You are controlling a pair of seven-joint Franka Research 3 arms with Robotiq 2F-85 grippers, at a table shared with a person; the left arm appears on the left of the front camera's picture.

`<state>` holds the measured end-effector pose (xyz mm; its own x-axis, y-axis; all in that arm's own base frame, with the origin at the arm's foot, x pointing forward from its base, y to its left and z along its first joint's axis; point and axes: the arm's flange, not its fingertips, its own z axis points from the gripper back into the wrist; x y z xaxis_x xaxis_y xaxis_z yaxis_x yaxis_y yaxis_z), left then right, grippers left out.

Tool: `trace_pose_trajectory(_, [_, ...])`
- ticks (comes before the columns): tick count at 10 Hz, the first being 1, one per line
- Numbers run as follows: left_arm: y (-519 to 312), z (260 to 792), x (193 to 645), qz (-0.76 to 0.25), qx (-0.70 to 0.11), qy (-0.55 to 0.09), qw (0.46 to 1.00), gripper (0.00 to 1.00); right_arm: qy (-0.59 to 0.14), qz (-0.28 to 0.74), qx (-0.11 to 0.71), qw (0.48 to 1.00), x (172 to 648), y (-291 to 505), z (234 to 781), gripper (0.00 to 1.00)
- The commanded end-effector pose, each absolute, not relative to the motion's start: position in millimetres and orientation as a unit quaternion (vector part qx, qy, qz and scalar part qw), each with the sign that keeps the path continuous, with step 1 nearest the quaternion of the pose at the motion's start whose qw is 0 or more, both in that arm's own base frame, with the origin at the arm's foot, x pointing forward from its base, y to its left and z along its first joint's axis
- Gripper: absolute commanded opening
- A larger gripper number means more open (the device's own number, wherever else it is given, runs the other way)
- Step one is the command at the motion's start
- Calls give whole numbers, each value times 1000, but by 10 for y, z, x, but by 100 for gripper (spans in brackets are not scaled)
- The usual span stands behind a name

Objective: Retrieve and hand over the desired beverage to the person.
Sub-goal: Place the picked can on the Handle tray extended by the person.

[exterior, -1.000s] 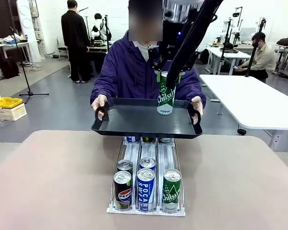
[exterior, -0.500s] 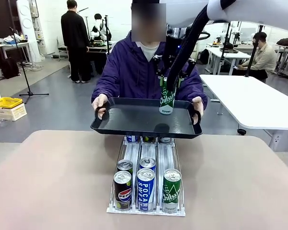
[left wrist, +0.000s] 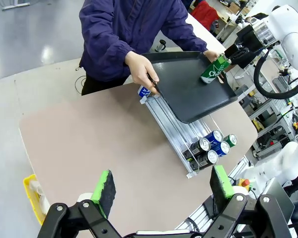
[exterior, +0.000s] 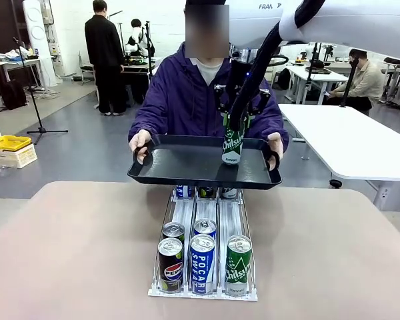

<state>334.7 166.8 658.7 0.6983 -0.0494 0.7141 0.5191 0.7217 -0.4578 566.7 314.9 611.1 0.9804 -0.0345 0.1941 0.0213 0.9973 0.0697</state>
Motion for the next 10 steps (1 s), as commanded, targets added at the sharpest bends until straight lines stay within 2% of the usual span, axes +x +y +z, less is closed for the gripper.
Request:
trace_pose_trajectory(1, [1674, 6593, 3340, -174, -336, -356, 854, 100, -94, -11, 30, 995, 5682, 3158, 6193, 58])
trace_pose_trajectory(7, [1674, 6593, 3340, -174, -336, -356, 854, 100, -63, -16, 27, 998, 5644, 3129, 6190, 58])
trace_pose_trajectory(8, [1674, 6593, 3340, -174, -336, -356, 854, 100, -58, -13, 31, 998, 5649, 3131, 6188, 100])
trace_pose_trajectory(10, [1674, 6593, 3340, -174, -336, -356, 854, 100, -57, -9, 32, 998, 5655, 3134, 6165, 100])
